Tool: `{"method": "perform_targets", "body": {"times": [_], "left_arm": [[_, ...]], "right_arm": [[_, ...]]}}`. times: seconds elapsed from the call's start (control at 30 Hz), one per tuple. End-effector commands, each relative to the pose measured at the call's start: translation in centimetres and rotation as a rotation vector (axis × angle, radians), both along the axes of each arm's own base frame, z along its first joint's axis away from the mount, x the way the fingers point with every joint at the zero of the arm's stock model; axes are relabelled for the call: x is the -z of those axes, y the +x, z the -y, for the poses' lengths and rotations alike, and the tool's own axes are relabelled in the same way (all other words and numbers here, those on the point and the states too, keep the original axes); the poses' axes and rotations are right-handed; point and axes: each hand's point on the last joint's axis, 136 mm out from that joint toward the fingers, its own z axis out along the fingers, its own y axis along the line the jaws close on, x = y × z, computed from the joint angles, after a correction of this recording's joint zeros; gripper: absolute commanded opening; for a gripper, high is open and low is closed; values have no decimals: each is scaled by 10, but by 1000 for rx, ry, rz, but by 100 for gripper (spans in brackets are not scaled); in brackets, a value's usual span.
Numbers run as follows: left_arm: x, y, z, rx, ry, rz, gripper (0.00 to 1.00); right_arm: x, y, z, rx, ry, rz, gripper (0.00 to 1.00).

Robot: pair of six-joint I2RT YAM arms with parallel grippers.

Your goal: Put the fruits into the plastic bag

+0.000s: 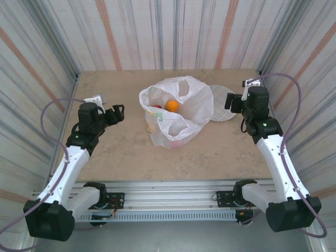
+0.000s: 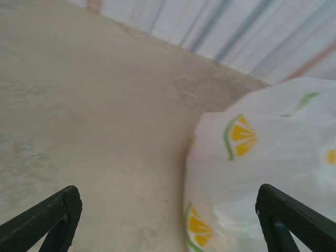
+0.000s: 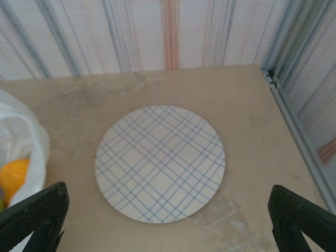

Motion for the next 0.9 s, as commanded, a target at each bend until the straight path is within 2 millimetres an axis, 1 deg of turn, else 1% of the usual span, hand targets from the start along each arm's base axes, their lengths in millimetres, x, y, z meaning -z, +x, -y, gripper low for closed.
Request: {"method": "perform_targets", "body": {"times": [0.0,0.1,0.23,0.37,0.47,0.53,0.57,0.7,0.8,0.87], "left_arm": [[-11,13,-31,-161,11,101,90],[1,14,-47,-222,51,105,91],[12,12,-61,-270,115,118,91],[23,11,-69,-269,217,128,91],[30,11,-77,-280,291,122,92],[39,12,-79,-276,329,115,92],[44,14,-80,-271,343,111,93],[69,24,-79,-235,404,77,94],[87,34,-75,-191,456,79,98],[102,40,-73,-157,489,61,98]], "right_arm": [[-10,4,14,76,-1,66,99],[-6,4,20,100,-4,74,99],[2,3,25,123,2,71,99],[21,6,32,163,9,52,99],[46,6,38,198,13,22,99],[68,6,42,226,17,2,99],[82,5,44,243,19,-15,99],[139,7,44,252,14,-93,99],[172,12,44,241,-17,-115,99],[187,17,42,216,-37,-107,99]]}}
